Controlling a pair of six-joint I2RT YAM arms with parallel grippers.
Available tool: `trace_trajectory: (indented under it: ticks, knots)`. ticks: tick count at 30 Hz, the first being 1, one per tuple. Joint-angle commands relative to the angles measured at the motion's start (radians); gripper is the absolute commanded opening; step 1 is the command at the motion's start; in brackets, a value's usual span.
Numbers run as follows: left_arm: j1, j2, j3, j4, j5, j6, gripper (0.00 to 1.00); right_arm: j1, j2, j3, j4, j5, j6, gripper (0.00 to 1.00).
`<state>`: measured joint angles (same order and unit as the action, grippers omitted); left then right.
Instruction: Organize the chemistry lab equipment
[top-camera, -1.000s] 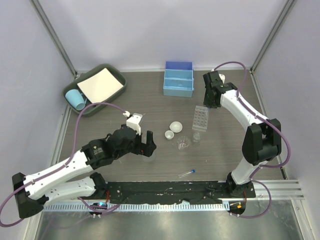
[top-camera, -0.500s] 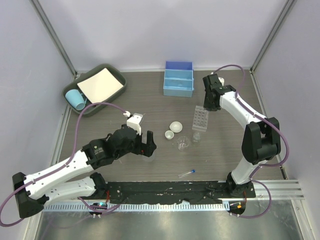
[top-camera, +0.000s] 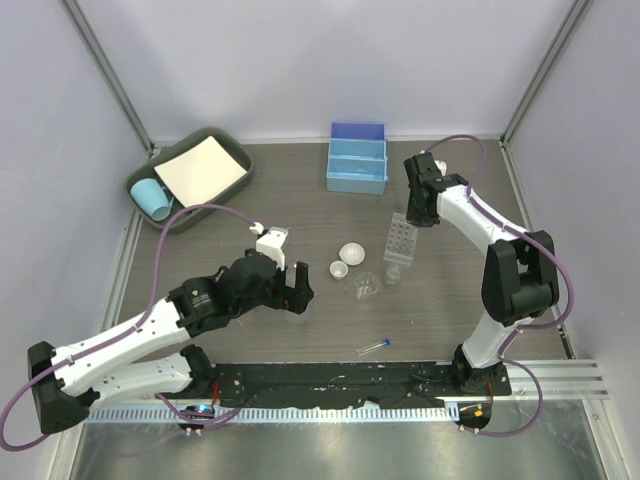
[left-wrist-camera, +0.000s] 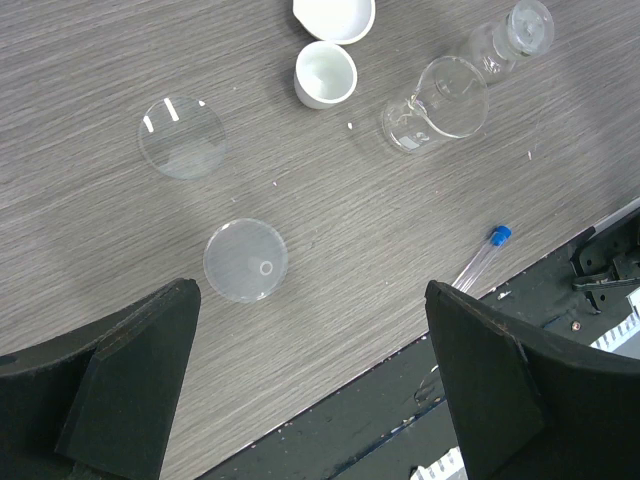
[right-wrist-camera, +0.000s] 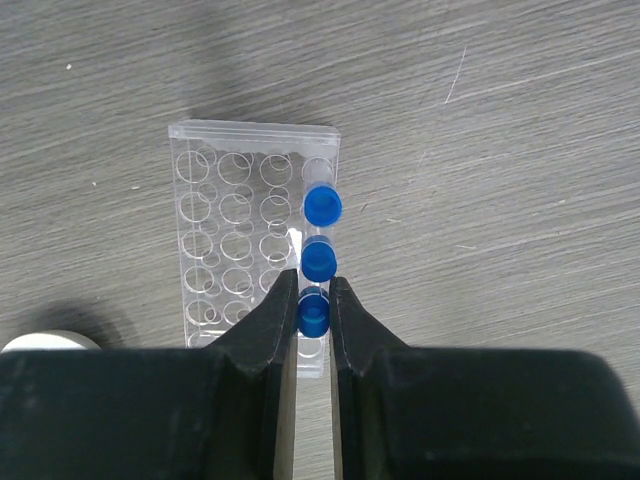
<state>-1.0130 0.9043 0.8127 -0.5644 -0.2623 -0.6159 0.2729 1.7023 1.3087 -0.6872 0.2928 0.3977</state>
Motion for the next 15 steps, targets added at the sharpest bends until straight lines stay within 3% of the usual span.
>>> trace_trajectory:
  ticks: [1,8,15]
  knots:
    - [0.002,0.001,0.006,0.04,-0.015,0.019,1.0,-0.004,0.019,0.0,0.029,-0.004,0.004,0.01]
    - [0.002,0.01,0.013,0.037,-0.017,0.021,1.0,-0.011,0.045,0.009,0.029,-0.024,0.013,0.02]
    - [0.002,0.054,0.032,0.037,-0.014,0.021,1.0,-0.011,0.036,0.03,0.011,-0.018,0.015,0.35]
